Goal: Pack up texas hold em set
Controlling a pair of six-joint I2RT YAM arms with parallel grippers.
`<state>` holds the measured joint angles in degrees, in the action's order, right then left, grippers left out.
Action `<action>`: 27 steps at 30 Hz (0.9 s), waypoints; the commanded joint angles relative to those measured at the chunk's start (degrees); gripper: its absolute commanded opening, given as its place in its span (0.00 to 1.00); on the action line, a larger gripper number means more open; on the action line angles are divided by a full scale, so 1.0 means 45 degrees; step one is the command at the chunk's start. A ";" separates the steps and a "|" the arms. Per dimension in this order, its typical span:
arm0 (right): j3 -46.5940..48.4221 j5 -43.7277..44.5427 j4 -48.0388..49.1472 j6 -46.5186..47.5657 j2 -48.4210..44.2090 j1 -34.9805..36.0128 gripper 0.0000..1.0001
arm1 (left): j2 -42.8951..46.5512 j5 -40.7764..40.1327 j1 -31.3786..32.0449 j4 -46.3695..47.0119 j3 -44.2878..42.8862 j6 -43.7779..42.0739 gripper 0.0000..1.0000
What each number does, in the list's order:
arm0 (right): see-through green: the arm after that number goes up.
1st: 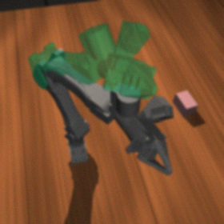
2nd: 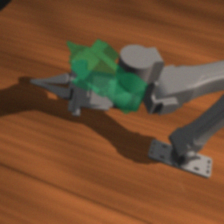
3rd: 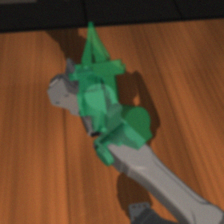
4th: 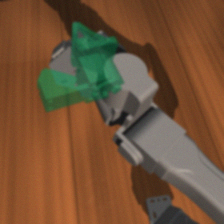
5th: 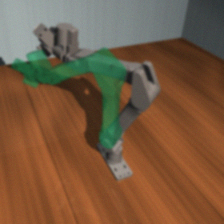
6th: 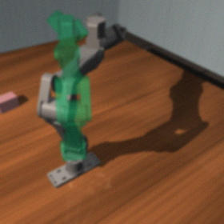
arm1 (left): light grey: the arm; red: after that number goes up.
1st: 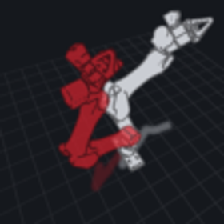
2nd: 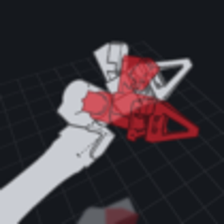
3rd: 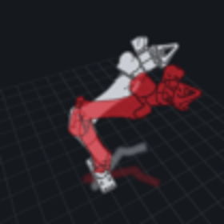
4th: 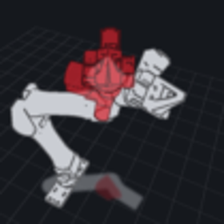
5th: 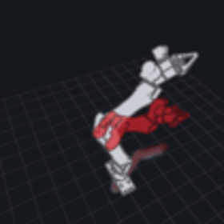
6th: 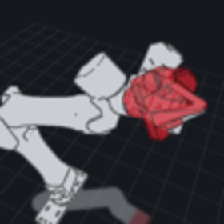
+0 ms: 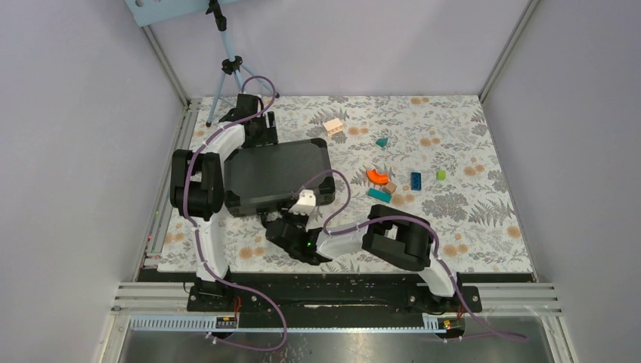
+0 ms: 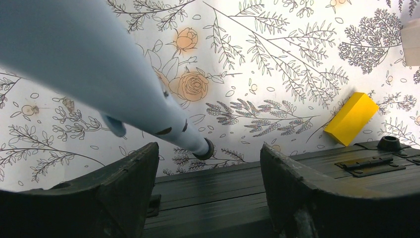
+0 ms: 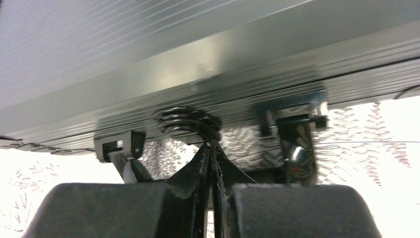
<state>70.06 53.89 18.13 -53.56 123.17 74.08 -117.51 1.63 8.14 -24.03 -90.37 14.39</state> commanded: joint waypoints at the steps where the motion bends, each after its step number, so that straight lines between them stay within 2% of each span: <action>1: -0.2578 -0.0476 -0.1231 0.0093 0.0265 -0.0904 0.09 | -0.0370 0.0663 0.0338 -0.2260 0.0160 -0.0327 0.74; 5: -0.4222 -0.1445 0.1171 0.2655 -0.1763 -0.0906 0.11 | -0.0382 0.0656 0.0358 -0.2257 0.0139 -0.0347 0.74; 9: -0.5075 -0.2493 0.2312 0.4092 -0.3648 -0.0909 0.11 | -0.0390 0.0659 0.0359 -0.2267 0.0122 -0.0350 0.74; 14: -0.5575 -0.3131 0.2764 0.4953 -0.5311 -0.0894 0.12 | -0.0385 0.0662 0.0365 -0.2260 0.0111 -0.0347 0.74; 23: -0.7550 -0.2503 0.2991 0.5743 -0.8993 -0.0896 0.14 | -0.0287 0.0577 0.0545 -0.2262 0.0160 -0.0363 0.73; 27: -0.8307 -0.2354 0.2381 0.6447 -1.0888 -0.0939 0.16 | 0.0053 0.0227 0.0686 -0.2255 0.0126 -0.0444 0.73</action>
<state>35.16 40.93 30.24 -29.08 81.28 70.32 -117.51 1.21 8.36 -24.05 -90.37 14.50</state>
